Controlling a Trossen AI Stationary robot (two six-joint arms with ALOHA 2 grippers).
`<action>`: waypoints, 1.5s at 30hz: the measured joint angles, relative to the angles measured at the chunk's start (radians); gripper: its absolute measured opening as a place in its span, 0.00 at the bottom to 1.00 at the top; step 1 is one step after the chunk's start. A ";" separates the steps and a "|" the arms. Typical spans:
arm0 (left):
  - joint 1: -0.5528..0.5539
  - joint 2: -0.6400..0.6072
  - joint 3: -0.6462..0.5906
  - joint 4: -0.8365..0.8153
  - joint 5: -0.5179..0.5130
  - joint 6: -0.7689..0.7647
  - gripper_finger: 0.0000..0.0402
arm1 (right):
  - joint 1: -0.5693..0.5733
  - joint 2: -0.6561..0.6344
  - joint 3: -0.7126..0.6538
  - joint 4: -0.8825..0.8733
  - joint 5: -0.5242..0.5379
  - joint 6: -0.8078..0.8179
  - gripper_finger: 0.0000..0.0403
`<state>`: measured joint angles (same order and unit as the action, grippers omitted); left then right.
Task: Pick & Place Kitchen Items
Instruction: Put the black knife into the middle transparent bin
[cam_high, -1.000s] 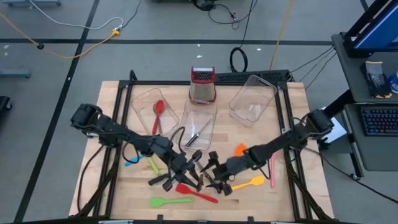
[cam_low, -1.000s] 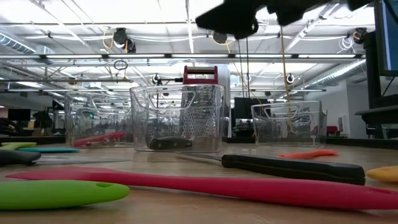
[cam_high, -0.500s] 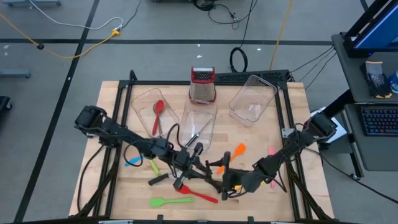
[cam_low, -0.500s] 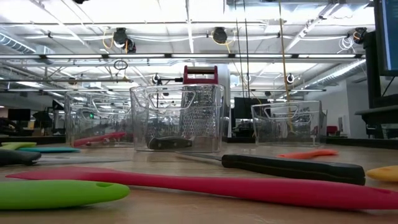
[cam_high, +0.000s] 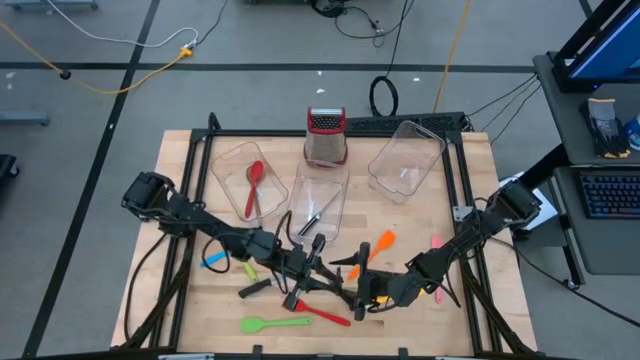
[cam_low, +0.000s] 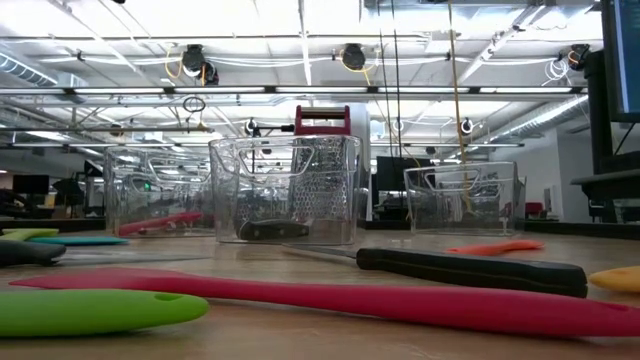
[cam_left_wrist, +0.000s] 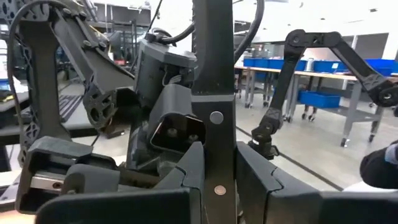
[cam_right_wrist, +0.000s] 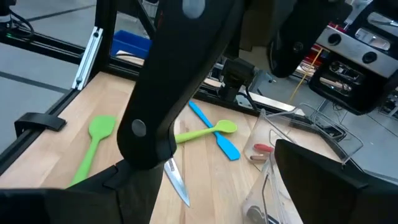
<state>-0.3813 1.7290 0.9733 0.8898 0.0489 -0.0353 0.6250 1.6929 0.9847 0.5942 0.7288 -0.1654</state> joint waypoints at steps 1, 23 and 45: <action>-0.003 0.000 0.000 -0.003 -0.010 0.002 0.12 | 0.000 0.000 0.000 0.004 0.000 -0.001 0.73; -0.011 0.002 -0.001 -0.078 -0.121 0.060 0.12 | -0.036 0.000 0.001 0.028 -0.156 0.125 0.72; -0.005 0.001 0.001 -0.135 -0.125 0.037 0.12 | -0.058 0.000 0.001 -0.059 -0.159 0.233 0.15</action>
<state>-0.3859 1.7298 0.9741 0.7546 -0.0756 0.0015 0.5671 1.6924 0.9855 0.5354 0.5694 0.0673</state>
